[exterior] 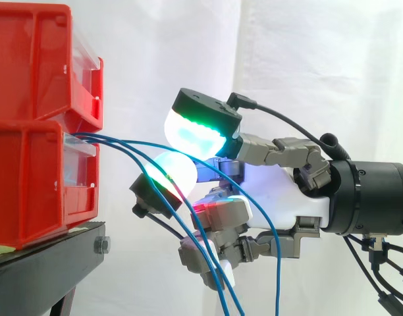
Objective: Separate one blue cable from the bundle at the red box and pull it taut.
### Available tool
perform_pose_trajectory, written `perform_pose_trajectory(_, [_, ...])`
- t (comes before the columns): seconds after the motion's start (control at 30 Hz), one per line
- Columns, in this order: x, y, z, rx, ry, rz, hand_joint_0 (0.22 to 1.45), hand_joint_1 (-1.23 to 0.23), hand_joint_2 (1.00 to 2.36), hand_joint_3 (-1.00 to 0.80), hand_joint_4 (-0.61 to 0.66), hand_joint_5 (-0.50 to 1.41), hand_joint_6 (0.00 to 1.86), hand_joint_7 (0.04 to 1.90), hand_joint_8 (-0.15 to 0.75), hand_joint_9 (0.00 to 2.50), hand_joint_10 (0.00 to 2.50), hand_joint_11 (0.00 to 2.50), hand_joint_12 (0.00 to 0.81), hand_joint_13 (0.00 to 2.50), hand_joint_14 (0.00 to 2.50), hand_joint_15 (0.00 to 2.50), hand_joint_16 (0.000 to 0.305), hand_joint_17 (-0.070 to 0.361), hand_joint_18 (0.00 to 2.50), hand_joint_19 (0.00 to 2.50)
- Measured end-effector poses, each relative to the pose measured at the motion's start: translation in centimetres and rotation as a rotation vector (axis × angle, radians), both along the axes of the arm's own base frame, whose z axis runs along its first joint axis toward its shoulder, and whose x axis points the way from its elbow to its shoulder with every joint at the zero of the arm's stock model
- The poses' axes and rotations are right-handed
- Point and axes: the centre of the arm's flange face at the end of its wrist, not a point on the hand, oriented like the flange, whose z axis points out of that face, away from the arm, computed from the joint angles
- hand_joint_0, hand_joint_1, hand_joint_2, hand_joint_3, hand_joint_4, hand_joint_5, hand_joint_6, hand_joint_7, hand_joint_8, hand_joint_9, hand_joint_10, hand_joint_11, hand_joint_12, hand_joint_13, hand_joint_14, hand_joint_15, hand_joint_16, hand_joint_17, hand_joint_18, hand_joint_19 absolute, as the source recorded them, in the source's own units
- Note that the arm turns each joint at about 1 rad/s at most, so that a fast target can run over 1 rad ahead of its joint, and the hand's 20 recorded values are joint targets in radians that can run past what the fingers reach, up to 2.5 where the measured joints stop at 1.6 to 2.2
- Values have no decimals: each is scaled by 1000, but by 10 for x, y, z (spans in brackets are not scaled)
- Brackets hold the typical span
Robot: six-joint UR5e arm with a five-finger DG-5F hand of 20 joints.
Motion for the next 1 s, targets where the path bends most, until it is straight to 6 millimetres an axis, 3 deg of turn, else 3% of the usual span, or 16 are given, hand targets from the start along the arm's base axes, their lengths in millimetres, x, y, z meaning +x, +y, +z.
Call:
perform_pose_trajectory(0.27, [0, 0, 1, -1, -2, -3, 648, -812, 1018, -202, -46, -184, 908, 1158, 280, 1179, 27, 1268, 397, 997, 32, 900, 50, 113, 868, 933])
perform_pose_trajectory(0.37, [1, 0, 1, -1, -3, -3, 688, -829, 1018, -222, -158, -186, 912, 1254, 265, 1177, 27, 1276, 385, 994, 32, 897, 50, 112, 868, 919])
perform_pose_trajectory(0.5, [1, 2, 2, -1, -2, -1, 713, -808, 1017, -258, -292, -193, 933, 1207, 259, 1198, 27, 1271, 382, 1007, 31, 868, 48, 108, 870, 918])
perform_pose_trajectory(0.73, [0, 1, 5, 8, 18, 0, 712, -780, 1013, -326, -245, -202, 928, 1157, 281, 1095, 26, 1187, 376, 1007, 30, 809, 48, 108, 872, 856])
perform_pose_trajectory(1.0, [-3, 1, 3, 66, 64, 3, 703, -786, 1014, -309, -208, -198, 928, 1131, 256, 954, 14, 1526, 355, 1103, 29, 1102, 43, 97, 862, 888])
